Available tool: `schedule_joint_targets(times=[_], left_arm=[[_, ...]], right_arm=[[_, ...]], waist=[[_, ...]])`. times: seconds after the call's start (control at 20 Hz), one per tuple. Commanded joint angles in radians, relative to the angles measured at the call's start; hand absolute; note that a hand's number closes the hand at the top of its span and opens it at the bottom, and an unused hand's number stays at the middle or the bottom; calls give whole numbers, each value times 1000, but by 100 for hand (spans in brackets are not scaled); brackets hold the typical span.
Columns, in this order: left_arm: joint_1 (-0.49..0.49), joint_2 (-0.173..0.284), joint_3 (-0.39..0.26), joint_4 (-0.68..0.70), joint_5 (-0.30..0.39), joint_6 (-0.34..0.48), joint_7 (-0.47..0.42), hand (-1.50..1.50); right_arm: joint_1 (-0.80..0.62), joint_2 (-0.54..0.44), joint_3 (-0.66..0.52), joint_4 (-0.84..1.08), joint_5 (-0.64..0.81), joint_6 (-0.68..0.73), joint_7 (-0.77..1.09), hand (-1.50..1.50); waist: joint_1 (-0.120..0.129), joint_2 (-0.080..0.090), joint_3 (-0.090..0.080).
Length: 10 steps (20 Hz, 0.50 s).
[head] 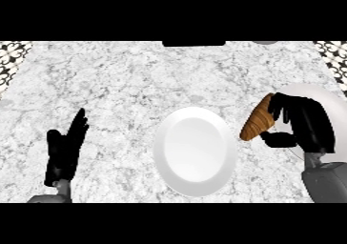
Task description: Pick the croissant from the plate and place it in the plate
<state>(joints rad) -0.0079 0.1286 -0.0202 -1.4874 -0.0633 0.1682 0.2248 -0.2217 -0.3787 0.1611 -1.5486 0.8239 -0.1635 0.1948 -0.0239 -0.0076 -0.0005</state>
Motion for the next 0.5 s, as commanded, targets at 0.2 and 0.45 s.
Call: schedule_joint_targets(times=[0.2, 0.45], left_arm=[[13, -19, -18, -25, -14, -6, -12, 0], [32, -13, -19, -41, -28, -13, 2, 0]], right_arm=[[26, -10, -164, -111, 25, -40, 116, 150], [13, -68, -310, -51, -102, 17, 49, 150]], waist=[[24, 7, 1], [27, 7, 1]])
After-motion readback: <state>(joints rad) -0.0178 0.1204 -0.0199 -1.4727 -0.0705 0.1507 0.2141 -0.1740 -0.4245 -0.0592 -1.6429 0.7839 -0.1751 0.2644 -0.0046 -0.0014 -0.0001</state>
